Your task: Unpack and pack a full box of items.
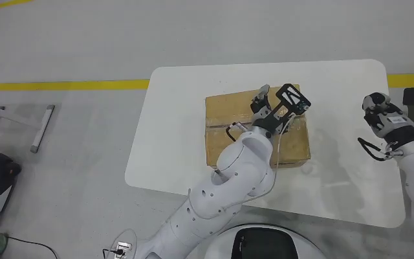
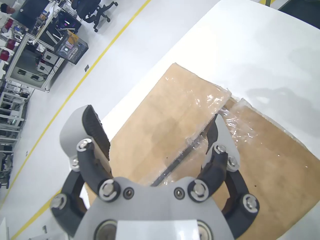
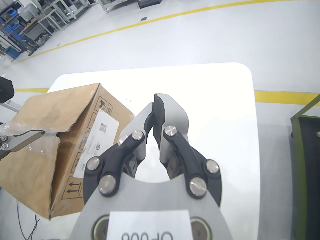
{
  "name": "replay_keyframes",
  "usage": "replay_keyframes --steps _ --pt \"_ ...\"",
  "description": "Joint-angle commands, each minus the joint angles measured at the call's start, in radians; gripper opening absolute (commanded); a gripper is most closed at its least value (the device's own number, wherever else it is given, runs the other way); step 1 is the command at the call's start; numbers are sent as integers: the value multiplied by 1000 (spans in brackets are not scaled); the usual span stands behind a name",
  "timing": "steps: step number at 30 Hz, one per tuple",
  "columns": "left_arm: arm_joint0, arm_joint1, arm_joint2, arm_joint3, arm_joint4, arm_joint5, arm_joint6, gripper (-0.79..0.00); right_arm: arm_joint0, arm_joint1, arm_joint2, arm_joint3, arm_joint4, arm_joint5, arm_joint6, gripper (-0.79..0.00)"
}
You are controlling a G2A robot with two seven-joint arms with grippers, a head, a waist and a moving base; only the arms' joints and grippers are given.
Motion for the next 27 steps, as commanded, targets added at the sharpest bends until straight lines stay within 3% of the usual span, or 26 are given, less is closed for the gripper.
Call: replay_keyframes --steps 1,13,19,27 --pt "27 7 -38 -46 3 -9 -27 0 3 0 -7 -11 18 -1 5 -785" --pt "305 66 -371 -429 75 -59 -201 0 56 -2 -181 -93 -53 16 8 -785" --pt "442 87 -547 -563 108 -60 -221 0 137 -10 -389 -109 -148 9 28 -785" --pt "563 101 -703 -672 98 -66 -207 0 338 -49 -741 -11 -322 61 12 -785"
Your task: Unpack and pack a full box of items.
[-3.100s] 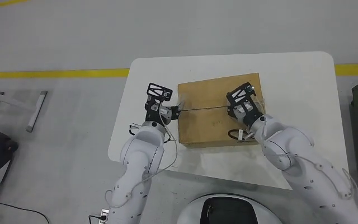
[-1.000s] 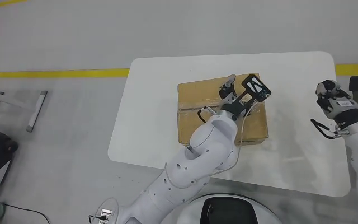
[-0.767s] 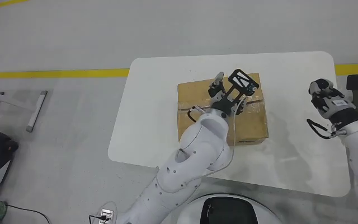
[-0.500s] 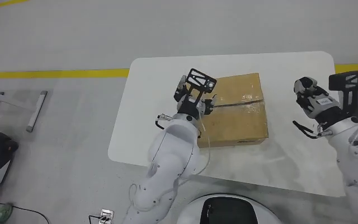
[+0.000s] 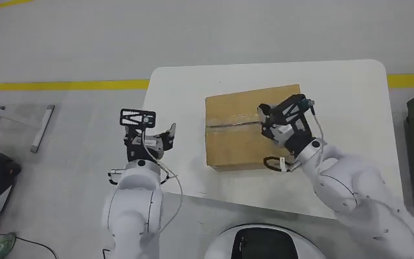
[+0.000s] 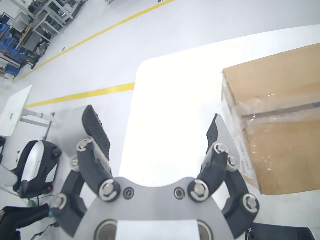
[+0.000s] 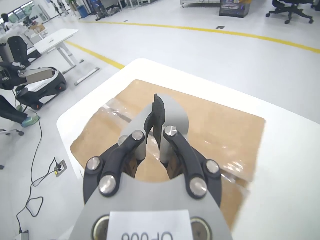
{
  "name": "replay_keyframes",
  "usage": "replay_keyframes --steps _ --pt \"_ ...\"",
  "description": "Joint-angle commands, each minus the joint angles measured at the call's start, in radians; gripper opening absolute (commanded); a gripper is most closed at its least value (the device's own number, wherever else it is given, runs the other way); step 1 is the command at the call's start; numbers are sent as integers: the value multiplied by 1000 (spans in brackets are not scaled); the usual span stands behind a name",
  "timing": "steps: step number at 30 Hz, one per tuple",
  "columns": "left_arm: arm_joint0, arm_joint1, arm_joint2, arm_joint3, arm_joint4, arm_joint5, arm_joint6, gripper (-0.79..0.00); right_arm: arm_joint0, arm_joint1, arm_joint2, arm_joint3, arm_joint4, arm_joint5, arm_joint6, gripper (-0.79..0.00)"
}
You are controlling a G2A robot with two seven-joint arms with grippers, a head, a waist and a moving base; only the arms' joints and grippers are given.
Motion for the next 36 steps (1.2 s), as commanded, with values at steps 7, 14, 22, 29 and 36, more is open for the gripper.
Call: replay_keyframes --steps 7,14,22,29,36 --pt "77 8 -103 -47 -17 8 22 0 223 -64 -279 218 -65 88 -7 -785" --pt "94 11 -107 -41 -28 3 42 0 297 -105 -376 357 -105 135 7 -785" --pt "82 13 -66 -18 -22 -11 49 0 276 -114 -342 380 -112 153 26 -785" --pt "57 15 -44 3 -22 -23 51 0 208 -104 -274 316 -135 142 36 -785" --pt "43 17 -27 23 -23 -33 50 0 127 -91 -202 248 -160 108 55 -785"
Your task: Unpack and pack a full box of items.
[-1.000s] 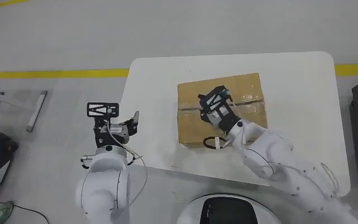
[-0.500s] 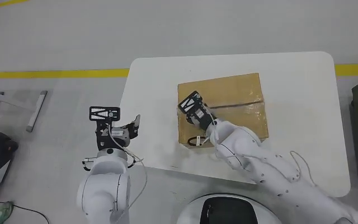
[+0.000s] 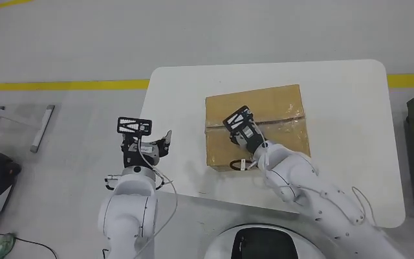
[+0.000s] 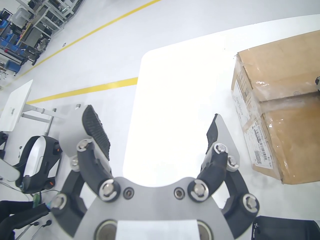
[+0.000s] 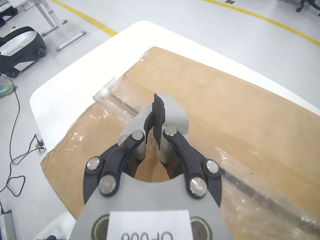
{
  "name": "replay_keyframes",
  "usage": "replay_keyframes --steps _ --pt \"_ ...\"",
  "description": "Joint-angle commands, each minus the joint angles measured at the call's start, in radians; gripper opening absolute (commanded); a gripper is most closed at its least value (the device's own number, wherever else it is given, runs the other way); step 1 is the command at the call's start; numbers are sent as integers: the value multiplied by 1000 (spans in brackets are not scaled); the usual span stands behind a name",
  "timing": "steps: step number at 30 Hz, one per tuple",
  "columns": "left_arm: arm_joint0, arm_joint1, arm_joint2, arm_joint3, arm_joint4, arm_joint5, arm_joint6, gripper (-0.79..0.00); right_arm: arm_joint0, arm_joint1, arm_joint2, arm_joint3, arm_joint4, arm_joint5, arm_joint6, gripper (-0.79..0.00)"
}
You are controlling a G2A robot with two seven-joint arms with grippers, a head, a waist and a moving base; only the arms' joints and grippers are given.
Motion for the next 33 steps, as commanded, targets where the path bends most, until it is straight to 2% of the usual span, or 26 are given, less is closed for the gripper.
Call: replay_keyframes --steps 1,12,33 --pt "-3 0 5 4 -1 -2 0 0 -20 3 22 -17 -4 -6 3 -785" --pt "-4 3 21 8 -13 -5 -3 0 -119 18 139 -86 -30 -32 -3 -785" --pt "0 7 62 6 -28 -3 8 0 -311 44 436 -246 49 -34 14 -785"
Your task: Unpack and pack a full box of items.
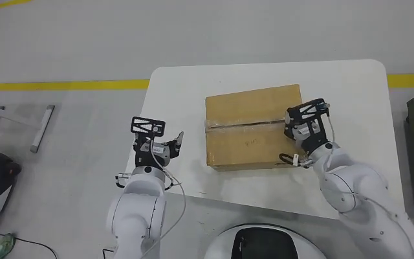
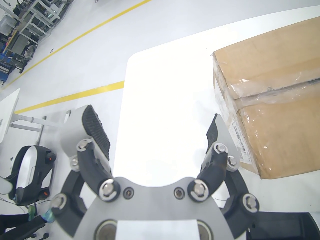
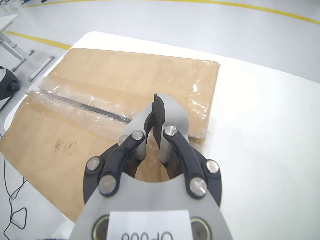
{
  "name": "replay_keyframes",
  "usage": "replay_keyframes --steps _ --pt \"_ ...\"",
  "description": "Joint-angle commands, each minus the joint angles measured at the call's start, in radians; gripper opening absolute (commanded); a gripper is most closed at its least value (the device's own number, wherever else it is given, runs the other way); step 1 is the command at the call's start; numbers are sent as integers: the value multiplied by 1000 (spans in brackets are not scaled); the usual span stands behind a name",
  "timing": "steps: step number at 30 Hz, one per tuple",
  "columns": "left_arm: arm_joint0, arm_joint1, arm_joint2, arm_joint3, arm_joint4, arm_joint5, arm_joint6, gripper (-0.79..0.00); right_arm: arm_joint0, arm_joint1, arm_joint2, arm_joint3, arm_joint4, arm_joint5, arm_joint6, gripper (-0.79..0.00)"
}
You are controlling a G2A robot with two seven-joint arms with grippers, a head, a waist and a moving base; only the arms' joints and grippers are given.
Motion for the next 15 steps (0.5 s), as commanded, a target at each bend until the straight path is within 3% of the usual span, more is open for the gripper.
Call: replay_keyframes --steps 1,9,15 --pt "-2 0 6 -1 -10 3 2 0 -14 2 33 -13 4 5 -6 -785" --pt "-8 -2 40 -21 -76 16 90 0 -112 11 251 -81 18 55 -82 -785" --pt "14 -5 44 -30 -160 66 188 0 -319 13 409 -210 0 41 -159 -785"
